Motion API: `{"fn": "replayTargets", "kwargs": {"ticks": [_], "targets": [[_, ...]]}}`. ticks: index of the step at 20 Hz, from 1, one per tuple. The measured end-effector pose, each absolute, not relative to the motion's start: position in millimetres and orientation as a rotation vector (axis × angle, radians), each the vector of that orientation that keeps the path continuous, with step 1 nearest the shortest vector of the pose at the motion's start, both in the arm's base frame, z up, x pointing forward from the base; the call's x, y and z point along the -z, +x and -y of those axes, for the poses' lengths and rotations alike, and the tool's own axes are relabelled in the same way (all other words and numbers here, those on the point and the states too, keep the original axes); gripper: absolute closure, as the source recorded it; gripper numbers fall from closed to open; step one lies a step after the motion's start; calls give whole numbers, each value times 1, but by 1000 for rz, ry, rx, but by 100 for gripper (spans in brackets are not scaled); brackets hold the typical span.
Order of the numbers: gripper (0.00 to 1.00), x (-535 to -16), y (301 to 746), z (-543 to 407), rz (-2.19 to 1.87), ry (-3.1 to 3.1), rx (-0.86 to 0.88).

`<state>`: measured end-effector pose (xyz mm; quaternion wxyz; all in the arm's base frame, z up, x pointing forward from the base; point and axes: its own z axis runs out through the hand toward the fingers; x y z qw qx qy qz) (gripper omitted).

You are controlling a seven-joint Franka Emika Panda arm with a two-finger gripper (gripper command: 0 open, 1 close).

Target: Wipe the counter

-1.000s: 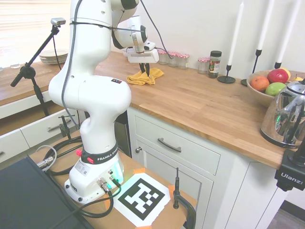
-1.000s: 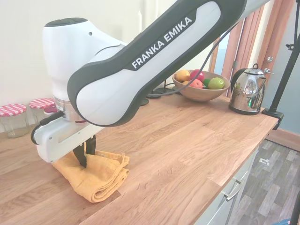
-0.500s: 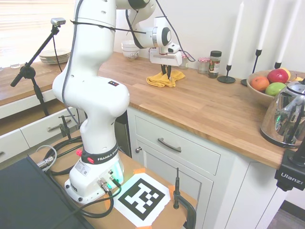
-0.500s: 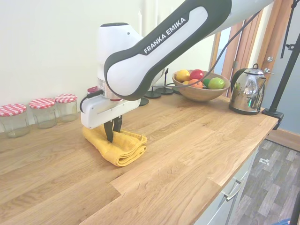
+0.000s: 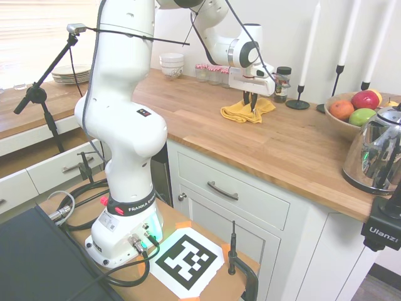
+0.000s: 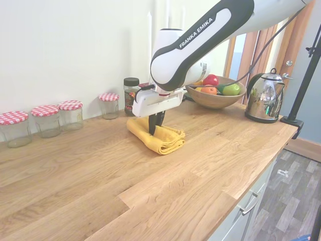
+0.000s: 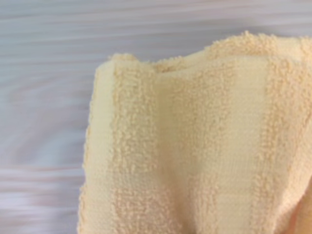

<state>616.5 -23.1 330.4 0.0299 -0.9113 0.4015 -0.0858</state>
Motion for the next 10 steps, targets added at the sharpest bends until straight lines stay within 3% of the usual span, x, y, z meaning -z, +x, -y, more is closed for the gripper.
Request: {"fn": "replayTargets", "kwargs": {"ticks": [10], "targets": [[100,-328,598,136,-1342,-2716,262]]}}
